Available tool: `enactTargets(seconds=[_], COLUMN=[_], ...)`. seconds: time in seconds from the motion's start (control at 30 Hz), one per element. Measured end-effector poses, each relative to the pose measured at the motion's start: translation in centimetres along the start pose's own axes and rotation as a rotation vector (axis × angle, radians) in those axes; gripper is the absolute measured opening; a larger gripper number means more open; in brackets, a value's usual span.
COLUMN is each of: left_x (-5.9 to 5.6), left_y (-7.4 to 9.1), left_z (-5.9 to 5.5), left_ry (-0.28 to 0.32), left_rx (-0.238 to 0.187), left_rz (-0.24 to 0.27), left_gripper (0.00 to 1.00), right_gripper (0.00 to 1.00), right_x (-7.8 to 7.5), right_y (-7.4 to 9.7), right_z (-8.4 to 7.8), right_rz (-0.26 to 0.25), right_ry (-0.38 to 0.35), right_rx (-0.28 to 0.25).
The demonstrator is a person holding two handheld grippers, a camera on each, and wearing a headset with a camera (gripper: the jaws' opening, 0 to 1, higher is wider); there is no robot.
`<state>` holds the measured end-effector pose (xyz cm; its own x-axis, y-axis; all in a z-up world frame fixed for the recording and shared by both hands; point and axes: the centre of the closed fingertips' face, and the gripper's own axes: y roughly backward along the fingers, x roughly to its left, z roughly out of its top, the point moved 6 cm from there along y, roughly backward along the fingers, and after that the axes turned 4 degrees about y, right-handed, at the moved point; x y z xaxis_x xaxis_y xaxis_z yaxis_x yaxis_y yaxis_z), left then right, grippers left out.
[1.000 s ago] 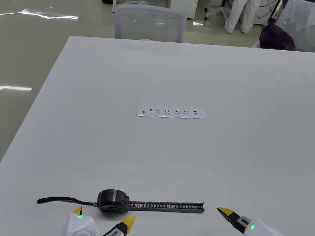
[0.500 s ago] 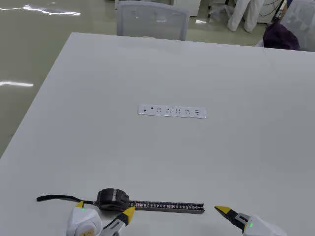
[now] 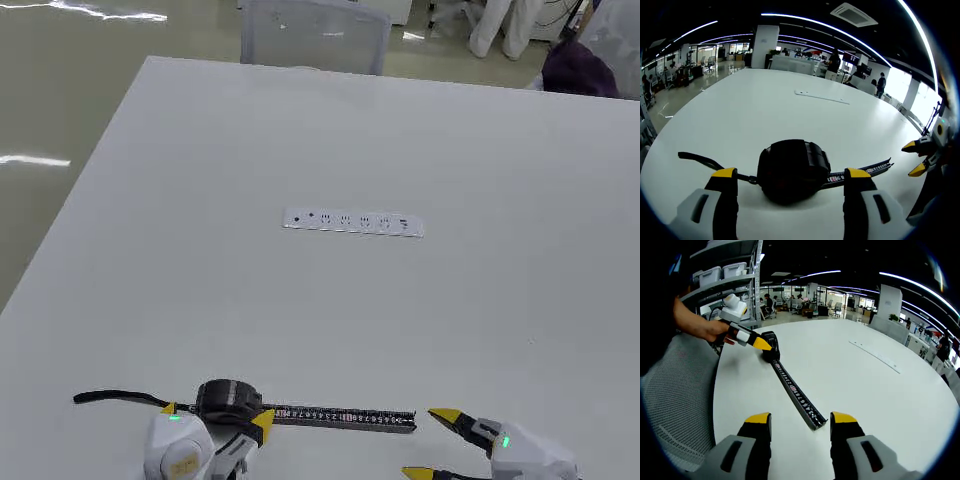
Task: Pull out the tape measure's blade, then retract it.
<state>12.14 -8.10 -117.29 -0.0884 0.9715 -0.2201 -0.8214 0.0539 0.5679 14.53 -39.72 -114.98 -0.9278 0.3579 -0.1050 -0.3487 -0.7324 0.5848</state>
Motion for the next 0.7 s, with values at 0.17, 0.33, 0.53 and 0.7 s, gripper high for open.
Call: enactTargets(seconds=[0.17,0.33,0.53,0.7], left_x=[0.1,0.1,0.0,-0.1], left_y=[-0.5,-0.8,-1.4,-1.6], left_z=[0.0,-0.1,-0.3,-0.1], left_ry=[0.011,0.018,0.026,0.047], left_rx=[-0.002,0.001,-0.001,-0.014], left_rz=[0.007,0.016,0.025,0.035], left_gripper=[0.85,0.84,0.81,0.78], right_gripper=[0.39,0.37,0.34,0.32], right_x=[-1.0,-1.8,-2.6,-3.2], right_y=[-0.5,-1.0,-1.6,-1.8], right_z=[-0.4,-1.0,-1.5,-1.5], right_rz=[0.01,0.03,0.066,0.076], right_ry=[0.025,0.038,0.063,0.07], right_rx=[0.022,0.043,0.07,0.075])
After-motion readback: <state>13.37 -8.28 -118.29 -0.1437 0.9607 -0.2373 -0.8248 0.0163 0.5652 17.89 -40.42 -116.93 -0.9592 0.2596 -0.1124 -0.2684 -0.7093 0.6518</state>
